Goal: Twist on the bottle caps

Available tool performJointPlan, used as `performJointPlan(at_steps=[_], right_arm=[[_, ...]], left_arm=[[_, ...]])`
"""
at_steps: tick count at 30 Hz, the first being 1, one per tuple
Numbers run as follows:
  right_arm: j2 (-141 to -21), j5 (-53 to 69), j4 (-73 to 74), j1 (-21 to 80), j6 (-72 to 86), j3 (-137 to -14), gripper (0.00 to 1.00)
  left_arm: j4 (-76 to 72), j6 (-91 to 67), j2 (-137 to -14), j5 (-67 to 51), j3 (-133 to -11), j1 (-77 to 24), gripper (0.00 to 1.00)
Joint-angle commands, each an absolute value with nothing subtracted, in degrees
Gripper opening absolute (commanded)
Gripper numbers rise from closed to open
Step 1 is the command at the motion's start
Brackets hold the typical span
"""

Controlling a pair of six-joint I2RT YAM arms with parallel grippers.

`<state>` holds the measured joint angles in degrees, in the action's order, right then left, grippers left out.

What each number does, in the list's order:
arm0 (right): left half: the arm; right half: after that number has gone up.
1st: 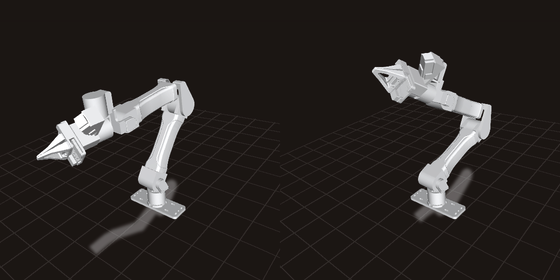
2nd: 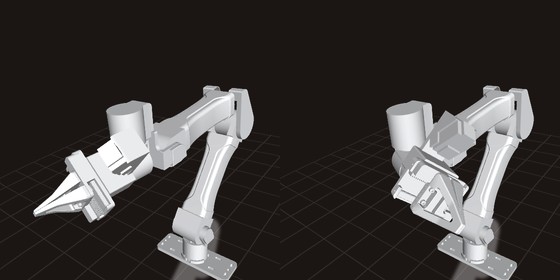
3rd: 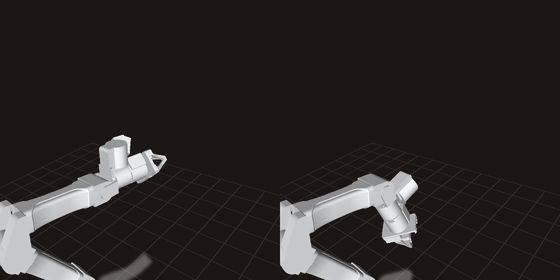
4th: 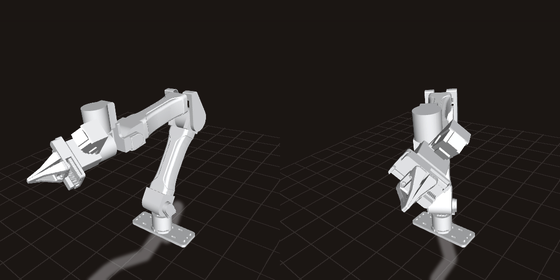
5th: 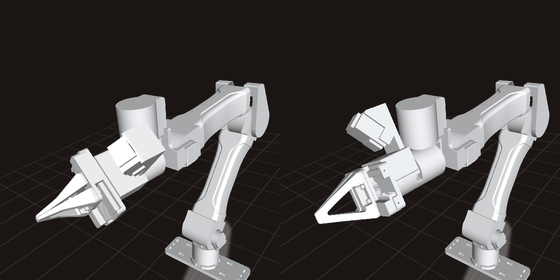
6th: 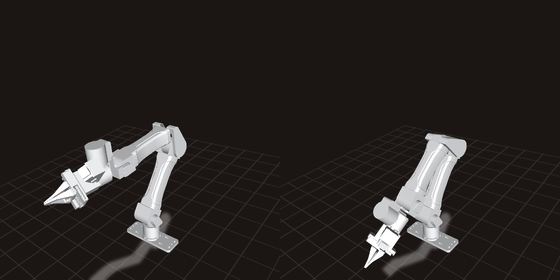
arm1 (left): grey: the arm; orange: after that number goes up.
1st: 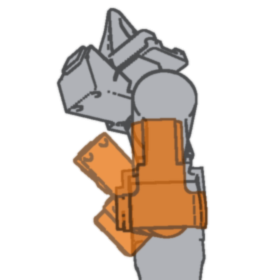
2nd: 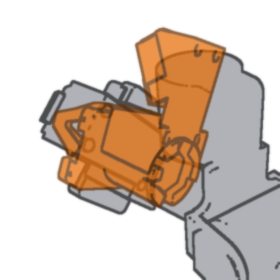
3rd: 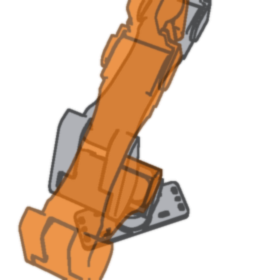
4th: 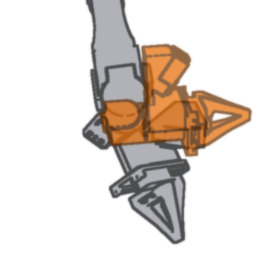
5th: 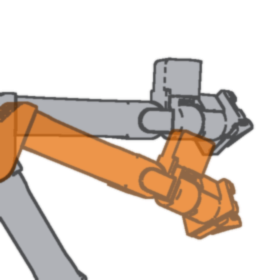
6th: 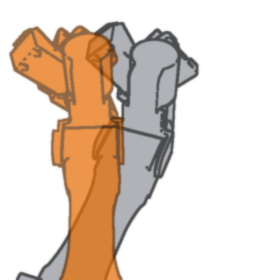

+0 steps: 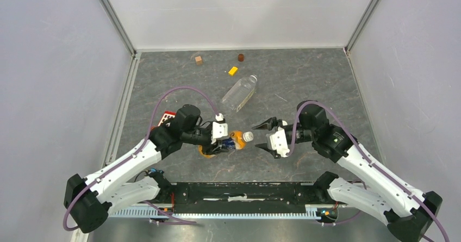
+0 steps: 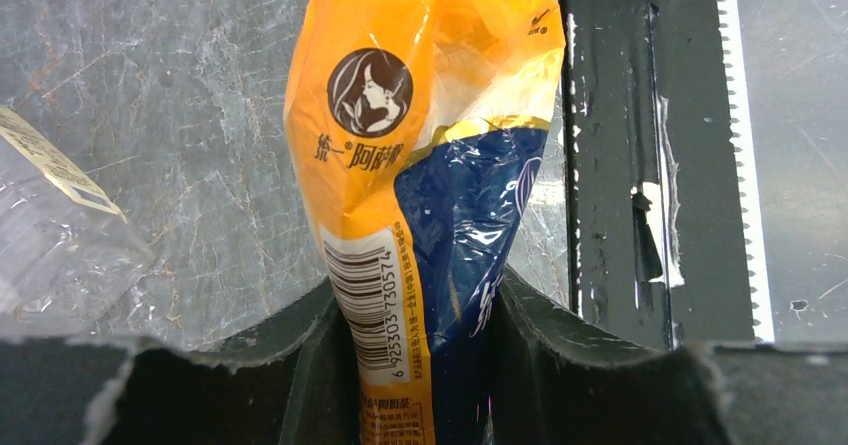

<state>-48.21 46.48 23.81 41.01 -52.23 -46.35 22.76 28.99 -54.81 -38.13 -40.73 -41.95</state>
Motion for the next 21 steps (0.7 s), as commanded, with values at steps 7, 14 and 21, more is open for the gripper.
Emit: performJointPlan(at_steps=[7, 14, 21], right_arm=[[-49.68, 49.48, 26.57, 41.04, -60.54, -51.39, 0.62], [-50.74, 50.83, 27.06, 41.04, -60.24, -52.51, 0.57], [-51.76, 52.37, 27.18, 41.03, -59.59, -53.0, 0.51]], left_arm=[[25.0, 31.92, -56.73, -41.29, -45.02, -41.75, 0.03], [25.05, 32.3, -57.58, -41.83, -45.82, -41.75, 0.03], [25.85, 33.0, -58.16, -42.17, -46.49, -41.75, 0.03]])
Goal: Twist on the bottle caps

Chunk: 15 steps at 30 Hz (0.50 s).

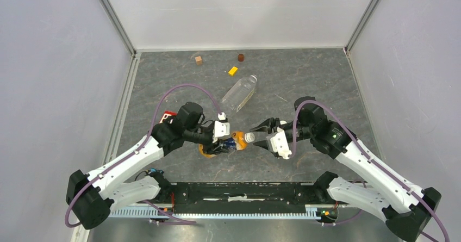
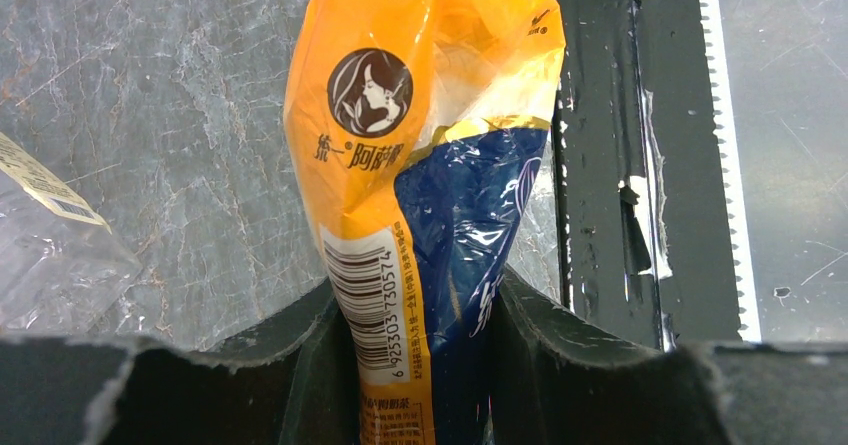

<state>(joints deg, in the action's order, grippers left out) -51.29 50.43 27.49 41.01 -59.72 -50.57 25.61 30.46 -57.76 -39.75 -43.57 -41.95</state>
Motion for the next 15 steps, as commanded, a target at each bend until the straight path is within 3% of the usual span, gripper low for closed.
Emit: performJointPlan(at_steps=[1, 15], right_arm=[[-51.87, 52.34, 27.16, 41.04, -59.42, -53.0, 0.51], [-53.4, 53.09, 27.1, 41.03, -56.85, -53.68, 0.37]], left_arm=[[26.05, 33.13, -58.16, -42.19, -46.62, -41.75, 0.03], [28.56, 36.14, -58.51, -41.17, -48.32, -41.75, 0.03]])
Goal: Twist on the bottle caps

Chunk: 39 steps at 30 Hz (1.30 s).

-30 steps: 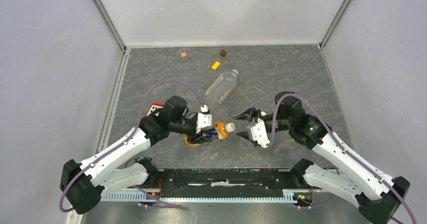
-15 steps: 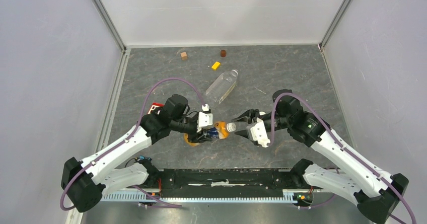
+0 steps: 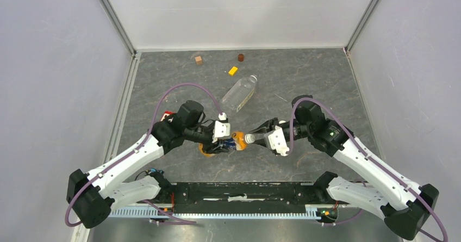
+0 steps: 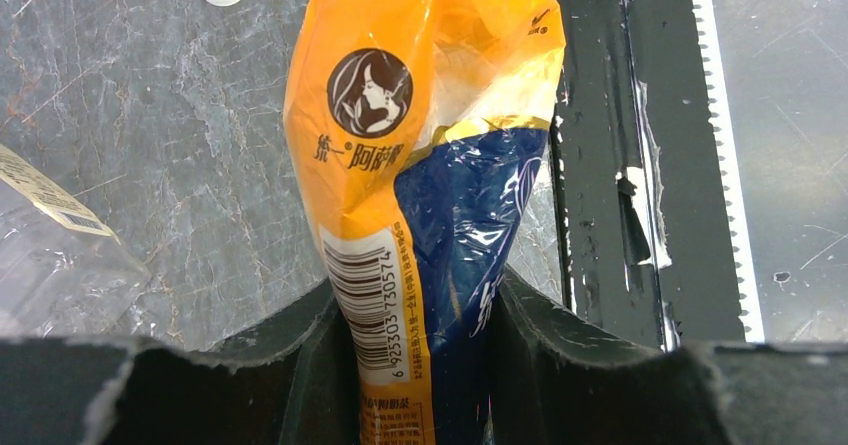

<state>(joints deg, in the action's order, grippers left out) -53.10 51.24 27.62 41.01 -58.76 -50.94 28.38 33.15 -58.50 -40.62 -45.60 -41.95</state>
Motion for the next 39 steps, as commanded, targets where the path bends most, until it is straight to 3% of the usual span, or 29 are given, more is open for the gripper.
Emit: performJointPlan(at_steps=[1, 4, 8, 13, 21, 29, 33, 37, 39], right_arm=[[-53.56, 53.09, 27.18, 41.02, -56.3, -53.78, 0.36], [-53.95, 52.93, 27.07, 41.02, -54.05, -54.09, 0.28], [-54.7, 49.53, 23.0, 41.04, -42.64, -53.76, 0.0], [-54.94, 45.78, 15.59, 41.0, -26.15, -51.5, 0.0], [-58.78, 32.18, 5.93, 41.04, 18.4, -50.69, 0.0], [-65.75, 32.75, 2.63, 41.04, 46.98, -50.36, 0.0], [-64.43, 32.33, -0.76, 41.02, 43.53, -50.21, 0.17], [-59.75, 32.78, -1.69, 41.03, 25.65, -49.75, 0.43], [-56.53, 34.47, -2.72, 41.04, 15.39, -47.79, 0.49]], left_arm=[[28.56, 36.21, -58.46, -40.86, -48.34, -41.75, 0.03], [28.56, 36.48, -58.35, -39.21, -48.76, -41.81, 0.02], [25.51, 36.41, -56.56, -34.91, -47.66, -41.84, 0.02], [18.73, 35.88, -52.59, -27.79, -43.9, -41.91, 0.02], [10.32, 42.48, -46.14, -13.91, -37.8, -43.36, 0.02], [4.75, 53.11, -43.33, -3.2, -33.46, -46.73, 0.02], [6.05, 51.92, -43.53, -2.33, -33.53, -46.75, 0.02], [11.93, 48.55, -44.9, -1.88, -35.21, -46.67, 0.02], [16.01, 47.73, -45.8, -2.94, -36.47, -46.58, 0.02]])
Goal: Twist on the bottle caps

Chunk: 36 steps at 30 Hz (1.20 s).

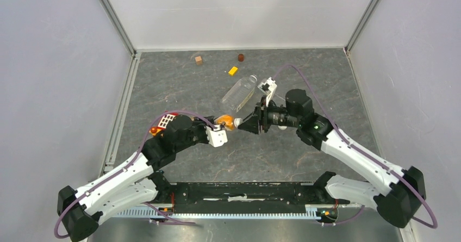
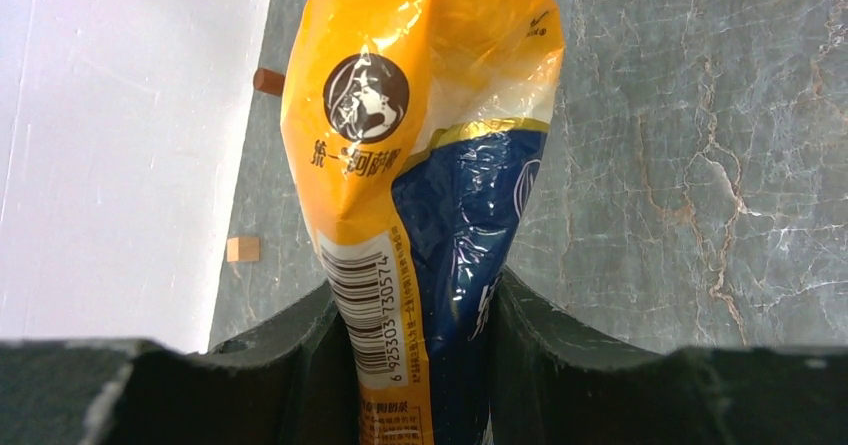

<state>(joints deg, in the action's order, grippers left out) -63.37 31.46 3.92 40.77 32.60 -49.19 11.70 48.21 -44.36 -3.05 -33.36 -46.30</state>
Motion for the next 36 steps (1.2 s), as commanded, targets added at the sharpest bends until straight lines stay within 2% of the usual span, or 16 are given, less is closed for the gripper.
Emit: performJointPlan(at_steps=[1, 3, 8, 15, 24, 36], right_arm=[[-54.78, 35.95, -3.75, 41.02, 8.98, -46.65, 0.53], [-50.62, 37.52, -3.9, 41.04, -2.29, -44.05, 0.6], [-43.42, 42.21, -1.32, 41.04, -29.03, -39.46, 0.67], [-45.08, 48.06, 15.34, 41.04, -54.18, -43.7, 0.67], [-46.74, 48.45, 22.11, 41.04, -63.55, -45.17, 0.65], [-47.16, 49.04, 21.7, 40.97, -64.09, -44.9, 0.53]], left_arm=[[17.49, 47.09, -46.35, -3.74, -37.11, -46.45, 0.02], [21.66, 45.75, -47.6, -6.56, -38.9, -46.17, 0.02], [30.03, 43.46, -51.8, -13.77, -44.12, -45.79, 0.02], [36.22, 40.25, -57.65, -22.75, -50.69, -45.62, 0.02], [36.83, 39.53, -61.06, -26.82, -53.75, -45.62, 0.02], [36.41, 39.85, -62.94, -29.21, -55.63, -45.62, 0.02]])
